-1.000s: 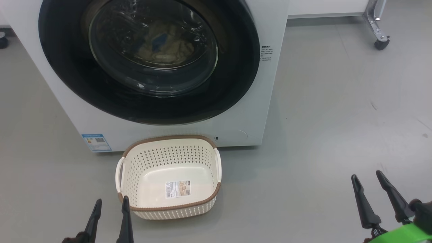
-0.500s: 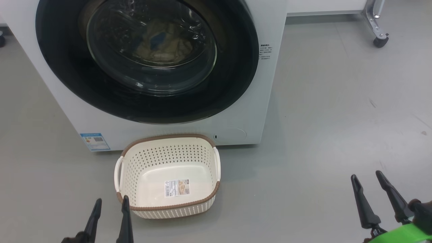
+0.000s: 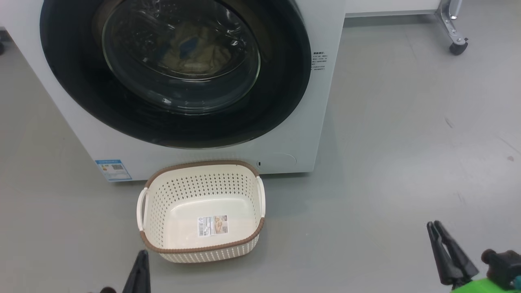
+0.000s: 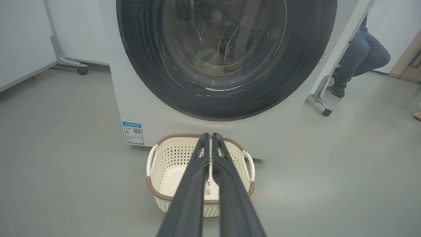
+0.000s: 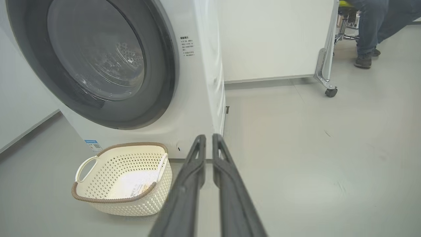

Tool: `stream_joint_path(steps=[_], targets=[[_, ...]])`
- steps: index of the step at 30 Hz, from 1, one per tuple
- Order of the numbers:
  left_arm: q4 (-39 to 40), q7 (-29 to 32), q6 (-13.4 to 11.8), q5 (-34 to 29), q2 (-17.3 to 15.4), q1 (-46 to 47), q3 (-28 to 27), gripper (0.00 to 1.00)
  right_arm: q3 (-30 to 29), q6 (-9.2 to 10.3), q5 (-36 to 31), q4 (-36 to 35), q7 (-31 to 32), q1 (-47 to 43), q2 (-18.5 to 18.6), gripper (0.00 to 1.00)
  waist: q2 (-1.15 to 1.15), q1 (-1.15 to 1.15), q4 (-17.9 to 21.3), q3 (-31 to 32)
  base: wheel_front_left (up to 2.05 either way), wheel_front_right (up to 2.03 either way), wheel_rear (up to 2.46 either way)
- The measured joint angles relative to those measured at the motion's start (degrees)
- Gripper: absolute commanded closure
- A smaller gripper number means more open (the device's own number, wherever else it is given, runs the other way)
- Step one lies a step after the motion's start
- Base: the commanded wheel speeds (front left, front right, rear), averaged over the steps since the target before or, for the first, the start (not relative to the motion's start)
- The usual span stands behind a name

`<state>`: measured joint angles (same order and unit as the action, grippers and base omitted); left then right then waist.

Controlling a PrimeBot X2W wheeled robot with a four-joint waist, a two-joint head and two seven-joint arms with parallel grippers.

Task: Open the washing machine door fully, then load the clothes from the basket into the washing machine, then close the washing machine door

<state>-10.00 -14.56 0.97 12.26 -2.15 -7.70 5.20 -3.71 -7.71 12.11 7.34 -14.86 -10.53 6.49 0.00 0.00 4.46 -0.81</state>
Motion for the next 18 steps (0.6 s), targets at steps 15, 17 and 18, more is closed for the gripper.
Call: stream_joint_path(steps=[15,17,18], targets=[[-3.77,1.89,0.47,7.28,0.18,-0.91,0.19,1.00,0.80,0.00,7.33,3.87,1.62,-0.90,-1.34,1.00,0.00,0.00,-0.44,0.06,0.00,0.00,0.00],[-3.77,2.11,0.51,8.54,0.18,-0.80,0.11,1.00,0.79,0.00,8.56,4.03,1.81,-0.86,-1.34,1.00,0.00,0.00,-0.51,0.07,0.00,0.00,0.00],[-3.79,2.41,0.52,9.20,0.18,-0.77,0.02,1.00,0.79,0.00,9.21,4.08,1.87,-0.81,-1.34,1.00,0.00,0.00,-0.55,0.07,0.00,0.00,0.00]])
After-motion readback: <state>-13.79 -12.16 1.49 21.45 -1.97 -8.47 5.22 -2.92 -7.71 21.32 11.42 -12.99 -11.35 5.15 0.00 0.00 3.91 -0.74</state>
